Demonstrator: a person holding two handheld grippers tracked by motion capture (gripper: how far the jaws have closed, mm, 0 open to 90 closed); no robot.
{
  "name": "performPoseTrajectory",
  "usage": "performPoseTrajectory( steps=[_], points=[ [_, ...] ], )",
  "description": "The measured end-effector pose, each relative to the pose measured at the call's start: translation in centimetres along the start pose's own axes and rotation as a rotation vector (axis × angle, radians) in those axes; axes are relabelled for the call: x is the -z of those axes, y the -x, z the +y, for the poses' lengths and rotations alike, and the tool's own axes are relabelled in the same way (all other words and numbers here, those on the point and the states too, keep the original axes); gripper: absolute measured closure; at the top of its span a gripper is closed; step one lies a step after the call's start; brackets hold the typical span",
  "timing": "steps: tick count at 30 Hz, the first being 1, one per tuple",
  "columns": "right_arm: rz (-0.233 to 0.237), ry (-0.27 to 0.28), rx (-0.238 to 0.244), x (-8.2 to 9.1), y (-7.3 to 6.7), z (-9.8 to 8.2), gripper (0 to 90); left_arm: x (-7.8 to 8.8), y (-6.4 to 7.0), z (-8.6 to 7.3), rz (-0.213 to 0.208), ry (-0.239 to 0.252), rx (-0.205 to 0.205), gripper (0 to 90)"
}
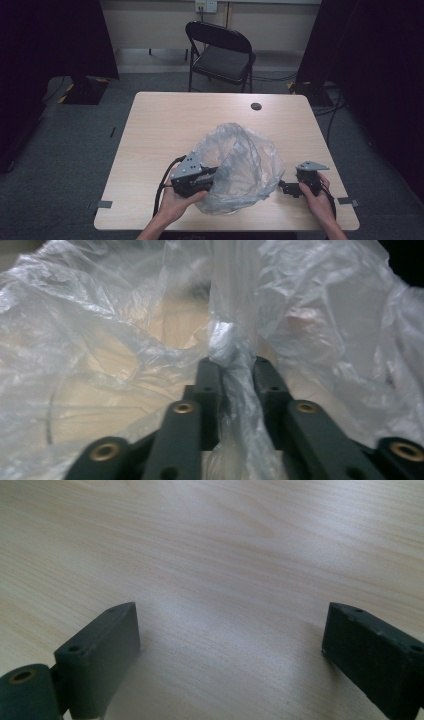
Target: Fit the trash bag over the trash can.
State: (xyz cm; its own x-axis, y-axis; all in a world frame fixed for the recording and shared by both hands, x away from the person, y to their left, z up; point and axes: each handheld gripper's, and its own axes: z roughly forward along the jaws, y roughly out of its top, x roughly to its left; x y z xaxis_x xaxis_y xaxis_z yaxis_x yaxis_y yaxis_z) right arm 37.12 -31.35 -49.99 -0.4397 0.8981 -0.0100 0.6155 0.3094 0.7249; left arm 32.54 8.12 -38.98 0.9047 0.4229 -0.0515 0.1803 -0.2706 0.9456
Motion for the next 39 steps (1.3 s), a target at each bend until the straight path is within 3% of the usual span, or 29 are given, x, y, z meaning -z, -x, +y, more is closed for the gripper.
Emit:
performPoseTrajectory(
  steps=[6,8,10,19,27,30,39],
  points=[
    [0.001,-0.004,0.001,0.0,-0.1,0.0,8.4,0.5,-0.2,0.3,0.029,0.021,0.024,48.0],
    [0.004,-0.009,0.021,0.3,-0.2,0.2,14.2,1.0,-0.4,0.4,0.030,0.036,0.036,42.0],
    [-0.012,0.002,0.050,0.7,-0.6,0.5,14.4,1.7,-0.5,0.5,0.043,0.054,0.043,36.9],
    [0.049,0.214,0.063,5.3,-2.6,3.2,14.2,5.3,-1.2,0.7,0.065,0.126,0.073,27.8],
    [0.033,0.371,0.077,10.0,-3.2,5.9,18.0,9.2,-2.0,-0.8,0.111,0.173,0.118,27.5],
    [0.069,0.427,0.086,11.6,-3.9,6.8,21.8,9.7,-1.8,-1.6,0.113,0.160,0.122,26.1],
    [0.321,0.463,0.147,12.3,-8.1,7.4,26.8,8.6,-0.9,-3.3,0.085,0.131,0.137,21.9]
  ],
)
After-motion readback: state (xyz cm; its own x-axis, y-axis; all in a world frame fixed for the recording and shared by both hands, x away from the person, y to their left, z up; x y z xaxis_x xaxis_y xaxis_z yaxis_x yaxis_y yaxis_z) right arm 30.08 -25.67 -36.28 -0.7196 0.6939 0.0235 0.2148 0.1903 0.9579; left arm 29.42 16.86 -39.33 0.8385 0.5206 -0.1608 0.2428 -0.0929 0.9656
